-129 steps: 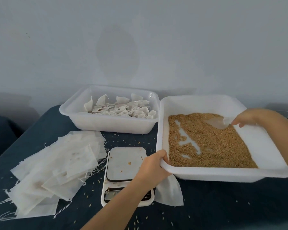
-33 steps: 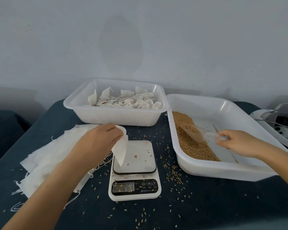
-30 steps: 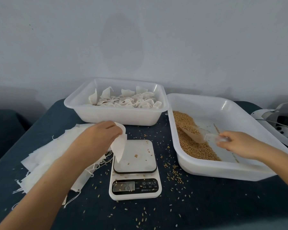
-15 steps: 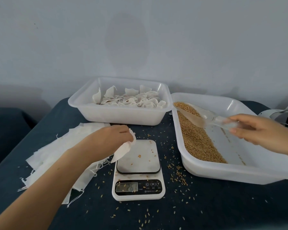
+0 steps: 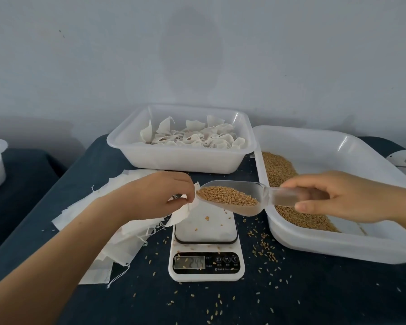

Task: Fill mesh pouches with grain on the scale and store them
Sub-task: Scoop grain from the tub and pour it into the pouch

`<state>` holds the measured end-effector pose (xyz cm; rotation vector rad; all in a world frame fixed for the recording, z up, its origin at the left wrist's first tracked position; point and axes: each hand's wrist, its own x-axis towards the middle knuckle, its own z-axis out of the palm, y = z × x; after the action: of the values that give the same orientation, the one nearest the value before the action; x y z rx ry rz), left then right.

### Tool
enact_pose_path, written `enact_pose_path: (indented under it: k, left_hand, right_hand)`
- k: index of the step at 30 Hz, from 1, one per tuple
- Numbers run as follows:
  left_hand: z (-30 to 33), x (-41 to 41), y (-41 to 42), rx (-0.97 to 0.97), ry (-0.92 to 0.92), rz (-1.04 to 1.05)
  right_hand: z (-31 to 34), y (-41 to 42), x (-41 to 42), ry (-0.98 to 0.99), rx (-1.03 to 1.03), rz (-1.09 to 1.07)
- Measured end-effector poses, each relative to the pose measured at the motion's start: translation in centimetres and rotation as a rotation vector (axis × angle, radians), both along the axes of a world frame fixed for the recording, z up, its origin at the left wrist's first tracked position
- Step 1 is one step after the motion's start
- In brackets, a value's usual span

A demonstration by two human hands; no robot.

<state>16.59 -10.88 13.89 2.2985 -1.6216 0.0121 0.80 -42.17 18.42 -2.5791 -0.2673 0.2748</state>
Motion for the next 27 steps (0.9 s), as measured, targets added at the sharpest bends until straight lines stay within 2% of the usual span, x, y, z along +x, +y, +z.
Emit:
enact_pose_path:
  k: [11, 21, 27]
  left_hand:
    - [0.9, 0.1, -1.3, 0.053, 0.028, -0.031]
    - [0.8, -0.2, -1.6, -0.004, 0.087, -0.054]
    - [0.8, -0.4, -1.6, -0.074, 0.116, -0.073]
  right_hand:
    - [1.4, 0.6, 1.6, 0.06, -0.022, 0.057]
    - [5.8, 1.6, 4.2, 0.11, -0.29, 0.127]
    - [7.8, 2.5, 5.2, 0.132, -0.358, 0.134]
